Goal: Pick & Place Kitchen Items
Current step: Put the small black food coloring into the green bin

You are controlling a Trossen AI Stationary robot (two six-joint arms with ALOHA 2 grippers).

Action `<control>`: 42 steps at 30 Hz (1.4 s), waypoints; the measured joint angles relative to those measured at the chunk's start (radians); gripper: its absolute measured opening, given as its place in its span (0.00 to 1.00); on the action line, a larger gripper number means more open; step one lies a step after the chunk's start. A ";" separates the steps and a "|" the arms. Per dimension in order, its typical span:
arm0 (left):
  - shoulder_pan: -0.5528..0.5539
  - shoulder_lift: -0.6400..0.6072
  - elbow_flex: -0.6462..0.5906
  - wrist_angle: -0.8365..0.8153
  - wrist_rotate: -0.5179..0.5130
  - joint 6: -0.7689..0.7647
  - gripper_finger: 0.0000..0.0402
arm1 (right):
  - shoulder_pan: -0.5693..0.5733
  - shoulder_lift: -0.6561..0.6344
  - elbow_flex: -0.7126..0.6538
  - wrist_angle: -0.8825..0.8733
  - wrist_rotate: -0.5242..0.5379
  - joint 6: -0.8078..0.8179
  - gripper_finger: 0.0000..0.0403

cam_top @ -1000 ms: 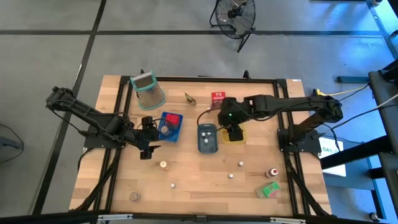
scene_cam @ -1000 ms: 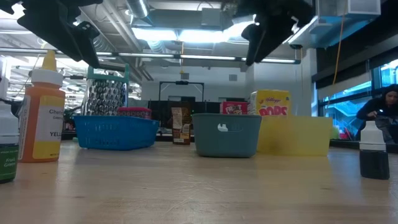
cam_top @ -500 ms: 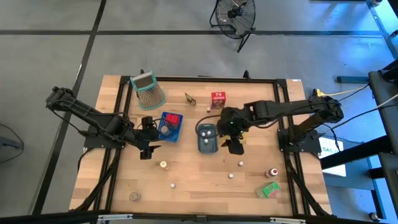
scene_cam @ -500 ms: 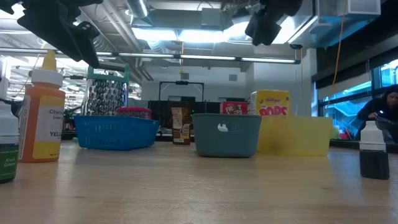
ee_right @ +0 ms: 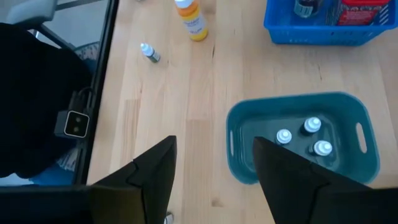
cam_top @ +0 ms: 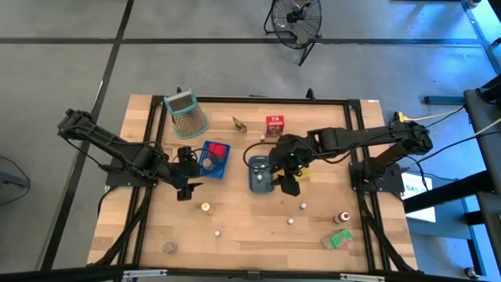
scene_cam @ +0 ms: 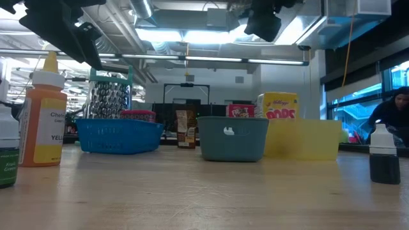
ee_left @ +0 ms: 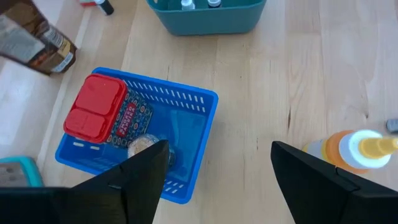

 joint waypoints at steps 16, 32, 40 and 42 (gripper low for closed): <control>0.002 0.000 0.000 0.000 0.034 -0.009 0.69 | 0.092 0.000 0.000 0.037 0.003 -0.023 0.53; 0.002 0.000 0.000 0.000 0.034 -0.033 0.69 | 0.276 0.003 -0.001 -0.305 0.330 0.698 0.53; 0.002 0.000 0.000 0.000 0.034 -0.027 0.69 | 0.283 0.089 -0.001 -0.465 0.280 0.922 0.53; 0.002 0.000 0.000 0.000 0.034 -0.025 0.69 | 0.282 0.120 -0.001 -0.457 0.276 0.968 0.53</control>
